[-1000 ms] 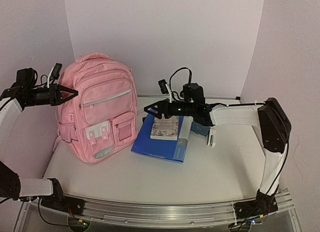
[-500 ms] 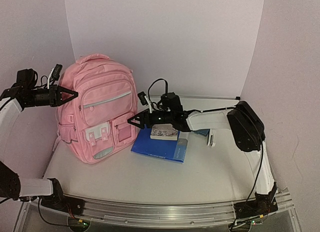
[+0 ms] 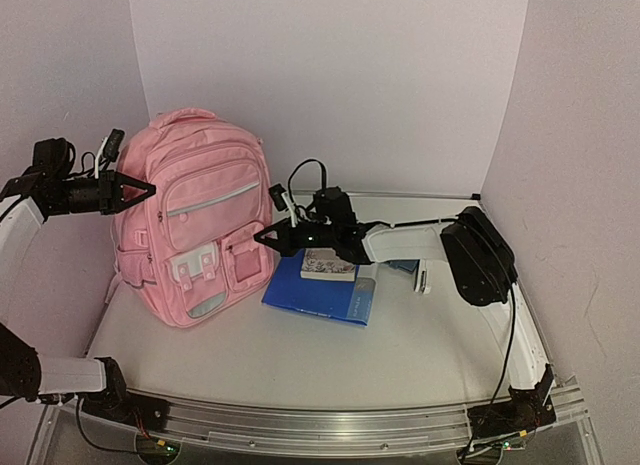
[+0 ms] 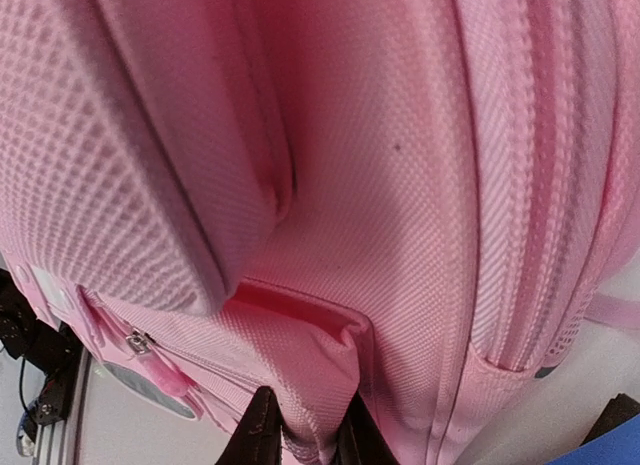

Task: Pack the student bag
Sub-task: Move the student bag to the center of the board.

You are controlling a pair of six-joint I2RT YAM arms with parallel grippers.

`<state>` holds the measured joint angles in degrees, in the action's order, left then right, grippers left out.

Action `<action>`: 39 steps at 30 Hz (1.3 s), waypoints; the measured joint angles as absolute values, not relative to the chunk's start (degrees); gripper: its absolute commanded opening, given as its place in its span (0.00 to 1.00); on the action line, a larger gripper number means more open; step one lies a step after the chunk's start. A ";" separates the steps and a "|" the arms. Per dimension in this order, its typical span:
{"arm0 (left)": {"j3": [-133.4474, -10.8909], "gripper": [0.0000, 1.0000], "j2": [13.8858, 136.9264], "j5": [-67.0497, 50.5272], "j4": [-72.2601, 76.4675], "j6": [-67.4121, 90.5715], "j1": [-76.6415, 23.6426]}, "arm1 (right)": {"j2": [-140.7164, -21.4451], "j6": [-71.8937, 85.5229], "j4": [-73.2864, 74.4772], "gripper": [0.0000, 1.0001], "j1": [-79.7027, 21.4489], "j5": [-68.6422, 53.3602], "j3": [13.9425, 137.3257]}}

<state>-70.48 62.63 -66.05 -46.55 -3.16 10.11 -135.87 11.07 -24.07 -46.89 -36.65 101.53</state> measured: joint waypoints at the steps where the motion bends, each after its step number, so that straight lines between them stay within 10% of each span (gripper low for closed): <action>1: -70.48 0.00 62.63 -65.84 -46.51 -3.14 10.11 | -135.86 10.76 -24.09 0.00 -46.96 -36.43 101.41; 25: -54.91 0.00 48.22 -34.89 -29.62 1.90 9.88 | -111.32 11.96 -27.83 0.01 -70.34 -8.13 70.40; 31: -51.59 0.00 44.10 -38.01 -27.95 1.89 9.32 | -105.02 18.21 -27.61 0.65 -72.86 -2.29 64.50; 39: -48.66 0.00 40.54 -40.92 -26.36 0.80 9.43 | -92.36 24.96 -21.70 0.84 -73.02 7.25 63.25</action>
<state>-48.66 40.54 -40.92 -26.36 0.80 9.43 -92.36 24.96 -21.70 -73.02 7.25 63.25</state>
